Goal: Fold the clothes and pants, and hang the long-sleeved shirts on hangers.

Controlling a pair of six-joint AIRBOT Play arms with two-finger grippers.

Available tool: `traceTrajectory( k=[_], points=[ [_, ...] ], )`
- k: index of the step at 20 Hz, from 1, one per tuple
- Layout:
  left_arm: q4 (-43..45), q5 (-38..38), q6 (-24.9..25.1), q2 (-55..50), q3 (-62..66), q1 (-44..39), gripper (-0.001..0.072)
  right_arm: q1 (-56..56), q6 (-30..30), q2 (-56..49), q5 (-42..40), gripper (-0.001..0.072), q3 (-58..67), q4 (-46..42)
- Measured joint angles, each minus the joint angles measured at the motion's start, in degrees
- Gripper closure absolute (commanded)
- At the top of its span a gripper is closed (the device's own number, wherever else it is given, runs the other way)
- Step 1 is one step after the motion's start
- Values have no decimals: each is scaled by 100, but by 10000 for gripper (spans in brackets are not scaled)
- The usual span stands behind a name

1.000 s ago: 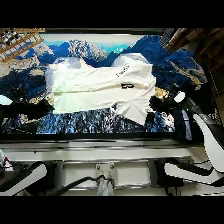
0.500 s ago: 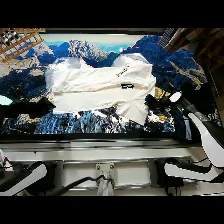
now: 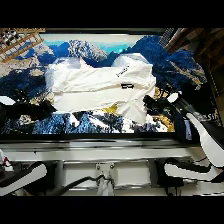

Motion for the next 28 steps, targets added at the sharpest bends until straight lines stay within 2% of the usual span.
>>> traceTrajectory(
  k=[10,11,13,14,15,21,28],
  points=[
    [-400,566,-205,-745,4,-7,311,2,-4,-2,-15,690,7,-15],
    [-459,658,-234,-787,7,-7,348,2,-4,-2,-11,690,15,-15],
    [-614,892,-254,-874,7,-9,526,2,-4,-2,7,690,44,-22],
    [-717,1001,-251,-916,2,-9,670,2,-4,-2,11,690,66,-42],
    [-800,1097,-219,-949,0,-9,704,4,-4,-2,4,690,83,-39],
    [-1222,1051,474,-835,11,107,707,4,-81,299,70,691,155,-33],
    [-197,485,769,2,11,634,708,15,-136,1766,1250,692,-608,-367]
  ],
)
